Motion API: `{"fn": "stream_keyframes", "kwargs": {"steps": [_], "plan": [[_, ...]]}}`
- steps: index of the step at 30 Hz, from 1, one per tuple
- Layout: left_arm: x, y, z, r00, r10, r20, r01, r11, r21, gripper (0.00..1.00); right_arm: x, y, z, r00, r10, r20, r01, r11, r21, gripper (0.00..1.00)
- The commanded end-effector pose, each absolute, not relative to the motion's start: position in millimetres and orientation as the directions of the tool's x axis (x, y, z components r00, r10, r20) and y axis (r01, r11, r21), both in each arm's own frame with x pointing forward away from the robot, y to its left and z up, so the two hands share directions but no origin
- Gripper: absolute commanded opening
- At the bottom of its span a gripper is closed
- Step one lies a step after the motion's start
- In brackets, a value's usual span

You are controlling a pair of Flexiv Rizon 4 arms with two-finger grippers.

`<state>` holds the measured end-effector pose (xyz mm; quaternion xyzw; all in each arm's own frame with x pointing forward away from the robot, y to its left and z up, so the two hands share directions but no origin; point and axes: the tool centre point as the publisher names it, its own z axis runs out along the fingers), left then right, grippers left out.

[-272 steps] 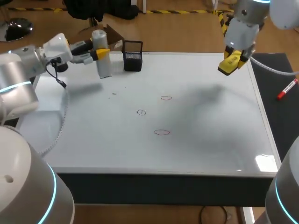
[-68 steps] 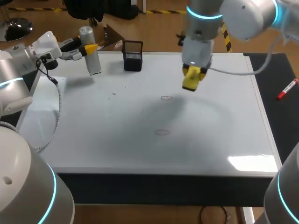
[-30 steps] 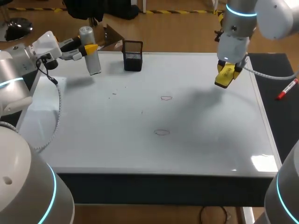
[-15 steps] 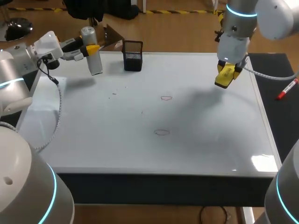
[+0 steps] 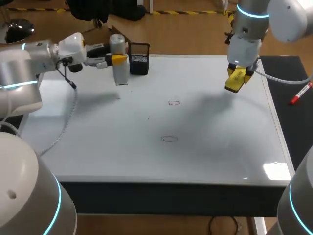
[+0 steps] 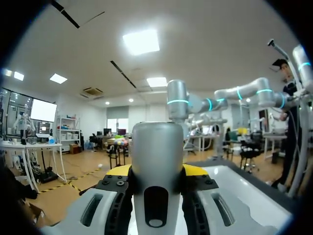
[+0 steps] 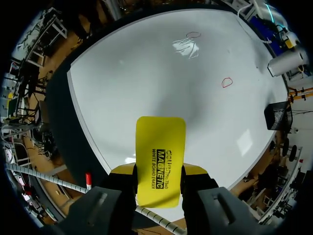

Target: Pick up the inspection probe, press it on each red-marked spot on the whiteboard one by one, put down the probe, pick up the eraser, and wipe off all the red marks.

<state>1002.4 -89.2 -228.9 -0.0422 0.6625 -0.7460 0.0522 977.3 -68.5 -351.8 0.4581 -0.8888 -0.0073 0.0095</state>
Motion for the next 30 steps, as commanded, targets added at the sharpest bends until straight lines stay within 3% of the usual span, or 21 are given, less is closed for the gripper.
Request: {"fn": "stream_keyframes", "kwargs": {"steps": [1, 17, 30], "plan": [[995.3, -116.7, -228.0, -0.995, -0.097, -0.002, 0.014, -0.121, -0.993, 0.0, 977.0, -69.5, -350.5, -0.578, -0.816, 0.012, -0.815, 0.579, 0.02, 0.0], [945.9, -197.0, -241.2, -1.0, 0.032, -0.002, -0.003, -0.139, -0.99, 0.0, 977.0, -69.5, -350.5, -0.578, -0.816, 0.012, -0.815, 0.579, 0.02, 0.0], [937.6, -254.7, -258.6, -0.994, 0.105, 0.019, -0.031, -0.123, -0.992, 0.0, 977.0, -69.5, -350.5, -0.578, -0.816, 0.012, -0.815, 0.579, 0.02, 0.0]]}}
